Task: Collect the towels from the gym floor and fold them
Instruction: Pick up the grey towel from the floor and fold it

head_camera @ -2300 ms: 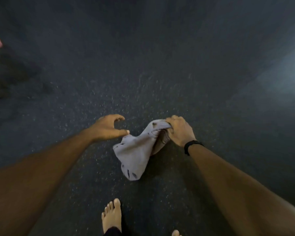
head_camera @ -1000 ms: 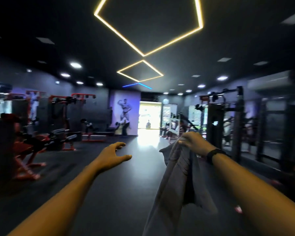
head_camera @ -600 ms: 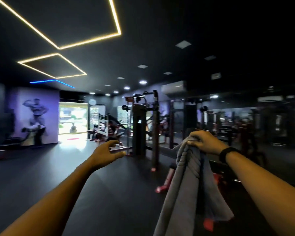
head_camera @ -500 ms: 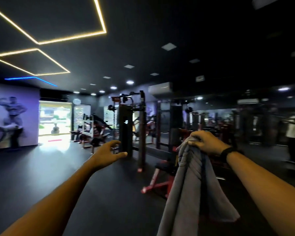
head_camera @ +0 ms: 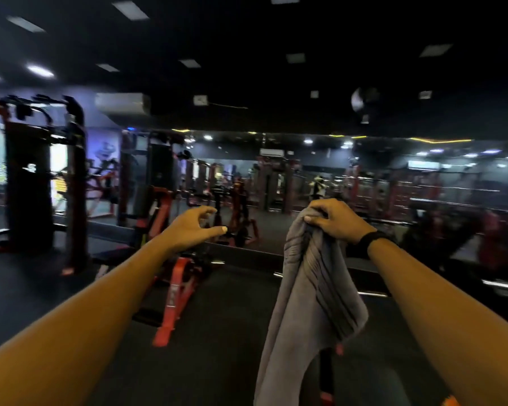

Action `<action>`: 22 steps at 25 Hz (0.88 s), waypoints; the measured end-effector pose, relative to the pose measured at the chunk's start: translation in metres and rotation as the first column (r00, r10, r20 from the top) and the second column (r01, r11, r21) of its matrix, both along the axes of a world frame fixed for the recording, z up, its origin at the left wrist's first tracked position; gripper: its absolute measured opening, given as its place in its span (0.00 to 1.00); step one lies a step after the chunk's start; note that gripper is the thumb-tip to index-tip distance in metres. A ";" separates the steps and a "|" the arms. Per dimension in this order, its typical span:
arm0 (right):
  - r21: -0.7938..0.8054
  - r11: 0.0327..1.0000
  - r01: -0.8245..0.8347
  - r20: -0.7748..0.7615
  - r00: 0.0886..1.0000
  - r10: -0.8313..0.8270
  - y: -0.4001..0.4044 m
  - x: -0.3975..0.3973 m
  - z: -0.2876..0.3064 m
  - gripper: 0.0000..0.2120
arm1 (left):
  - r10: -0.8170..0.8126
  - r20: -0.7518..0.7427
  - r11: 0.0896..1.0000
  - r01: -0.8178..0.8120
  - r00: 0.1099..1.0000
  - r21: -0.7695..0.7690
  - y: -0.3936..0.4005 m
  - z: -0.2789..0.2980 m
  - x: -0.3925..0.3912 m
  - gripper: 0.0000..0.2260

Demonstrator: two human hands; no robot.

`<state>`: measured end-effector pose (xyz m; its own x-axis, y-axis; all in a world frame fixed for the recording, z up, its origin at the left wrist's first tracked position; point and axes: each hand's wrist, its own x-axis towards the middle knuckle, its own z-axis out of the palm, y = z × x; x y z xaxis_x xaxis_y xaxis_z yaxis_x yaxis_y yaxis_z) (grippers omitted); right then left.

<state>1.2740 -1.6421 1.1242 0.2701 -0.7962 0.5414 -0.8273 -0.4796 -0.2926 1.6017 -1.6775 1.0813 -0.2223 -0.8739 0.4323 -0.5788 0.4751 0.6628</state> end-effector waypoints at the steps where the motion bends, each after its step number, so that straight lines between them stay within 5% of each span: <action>1: 0.003 0.999 0.038 -0.002 0.999 -0.038 0.003 -0.029 -0.003 0.03 | -0.038 0.001 0.999 0.038 0.999 0.017 -0.009 -0.003 -0.031 0.28; 9: 0.016 0.943 0.334 -0.001 0.943 -0.334 0.040 -0.230 -0.037 0.02 | -0.346 0.050 0.937 0.341 0.937 0.077 -0.077 -0.030 -0.258 0.29; 19: 0.107 0.750 0.653 0.039 0.751 -0.660 0.038 -0.444 -0.060 0.05 | -0.662 0.026 0.745 0.655 0.749 0.124 -0.176 -0.045 -0.531 0.29; 22: 0.081 0.691 0.719 0.025 0.691 -0.722 0.040 -0.490 -0.056 0.05 | -0.698 0.024 0.714 0.692 0.716 0.108 -0.212 -0.039 -0.600 0.41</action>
<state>0.7841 -1.6019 1.0683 -0.4269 -0.7654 0.4816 -0.8941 0.2775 -0.3515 1.0018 -1.8899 1.0420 -0.8039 -0.4946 0.3303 -0.1466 0.7031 0.6958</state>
